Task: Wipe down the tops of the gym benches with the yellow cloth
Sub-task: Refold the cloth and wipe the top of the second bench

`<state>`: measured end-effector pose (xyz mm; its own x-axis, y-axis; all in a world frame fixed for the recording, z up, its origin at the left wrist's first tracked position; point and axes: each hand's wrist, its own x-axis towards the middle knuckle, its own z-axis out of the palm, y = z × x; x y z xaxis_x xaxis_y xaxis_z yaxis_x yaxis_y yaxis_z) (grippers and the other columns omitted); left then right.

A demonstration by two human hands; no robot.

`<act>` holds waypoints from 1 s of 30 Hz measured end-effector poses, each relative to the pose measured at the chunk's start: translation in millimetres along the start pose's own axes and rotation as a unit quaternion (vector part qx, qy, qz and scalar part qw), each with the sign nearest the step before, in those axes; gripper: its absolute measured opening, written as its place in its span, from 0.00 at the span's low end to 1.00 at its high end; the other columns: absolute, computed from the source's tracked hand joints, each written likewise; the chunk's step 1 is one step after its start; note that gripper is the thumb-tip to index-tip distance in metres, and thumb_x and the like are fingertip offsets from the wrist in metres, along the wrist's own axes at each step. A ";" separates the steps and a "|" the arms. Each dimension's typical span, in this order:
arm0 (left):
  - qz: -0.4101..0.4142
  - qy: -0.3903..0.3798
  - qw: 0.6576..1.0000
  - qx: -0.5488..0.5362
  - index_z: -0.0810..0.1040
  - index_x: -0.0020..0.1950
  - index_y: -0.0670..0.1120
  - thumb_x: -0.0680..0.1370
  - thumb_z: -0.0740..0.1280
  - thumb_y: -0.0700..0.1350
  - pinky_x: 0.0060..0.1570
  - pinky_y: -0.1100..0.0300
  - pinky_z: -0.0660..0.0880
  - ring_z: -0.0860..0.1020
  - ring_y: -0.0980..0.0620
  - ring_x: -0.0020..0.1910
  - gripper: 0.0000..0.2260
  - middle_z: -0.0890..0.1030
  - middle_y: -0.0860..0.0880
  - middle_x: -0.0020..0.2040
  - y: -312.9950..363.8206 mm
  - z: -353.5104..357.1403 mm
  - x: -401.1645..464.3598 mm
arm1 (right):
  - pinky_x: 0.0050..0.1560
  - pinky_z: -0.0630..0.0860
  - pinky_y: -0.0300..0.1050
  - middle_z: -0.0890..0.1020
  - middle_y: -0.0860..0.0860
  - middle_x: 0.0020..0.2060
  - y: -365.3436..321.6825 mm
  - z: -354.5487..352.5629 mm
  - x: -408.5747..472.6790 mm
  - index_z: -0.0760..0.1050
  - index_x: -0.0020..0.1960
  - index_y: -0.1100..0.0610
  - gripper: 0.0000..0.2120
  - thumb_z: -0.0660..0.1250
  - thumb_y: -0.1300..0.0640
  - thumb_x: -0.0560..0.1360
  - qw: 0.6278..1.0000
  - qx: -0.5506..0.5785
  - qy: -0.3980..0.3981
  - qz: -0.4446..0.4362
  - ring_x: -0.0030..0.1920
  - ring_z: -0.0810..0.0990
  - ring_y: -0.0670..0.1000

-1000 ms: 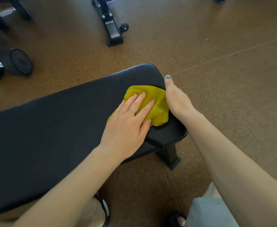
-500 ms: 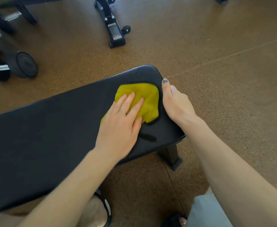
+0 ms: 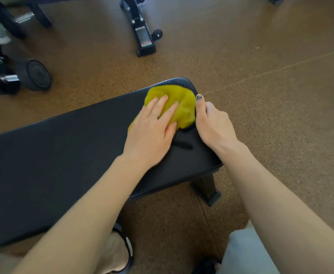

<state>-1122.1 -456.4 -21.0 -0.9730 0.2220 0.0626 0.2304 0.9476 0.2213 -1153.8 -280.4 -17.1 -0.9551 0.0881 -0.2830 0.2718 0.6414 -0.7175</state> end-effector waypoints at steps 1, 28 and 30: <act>0.016 0.003 1.000 0.000 0.66 0.81 0.52 0.85 0.54 0.56 0.80 0.48 0.57 0.59 0.45 0.81 0.24 0.63 0.47 0.82 2.0 -0.9 -20.4 | 0.50 0.68 0.52 0.78 0.54 0.48 -0.9 0.0 -0.3 0.74 0.56 0.53 0.31 0.43 0.32 0.82 1.000 -0.001 -0.003 0.002 0.48 0.75 0.58; 0.027 -0.002 0.999 -0.033 0.66 0.80 0.46 0.86 0.57 0.50 0.81 0.49 0.50 0.57 0.46 0.82 0.22 0.63 0.46 0.82 9.5 5.8 63.3 | 0.51 0.65 0.50 0.73 0.50 0.43 -8.2 0.5 8.0 0.73 0.60 0.54 0.29 0.43 0.35 0.83 0.999 0.008 -0.020 0.032 0.45 0.71 0.54; 0.065 0.001 0.997 -0.046 0.68 0.79 0.48 0.85 0.57 0.51 0.80 0.48 0.56 0.60 0.46 0.81 0.22 0.65 0.48 0.81 -9.5 -1.0 35.1 | 0.52 0.64 0.50 0.73 0.50 0.43 -6.1 -2.0 4.6 0.73 0.62 0.53 0.29 0.42 0.35 0.83 0.999 0.017 -0.030 0.030 0.48 0.71 0.55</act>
<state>-1158.4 -457.9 -19.9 -0.9348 0.3412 0.0988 0.3549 0.8858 0.2989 -1160.0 -282.3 -12.7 -0.9284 0.0782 -0.3633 0.3327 0.6106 -0.7186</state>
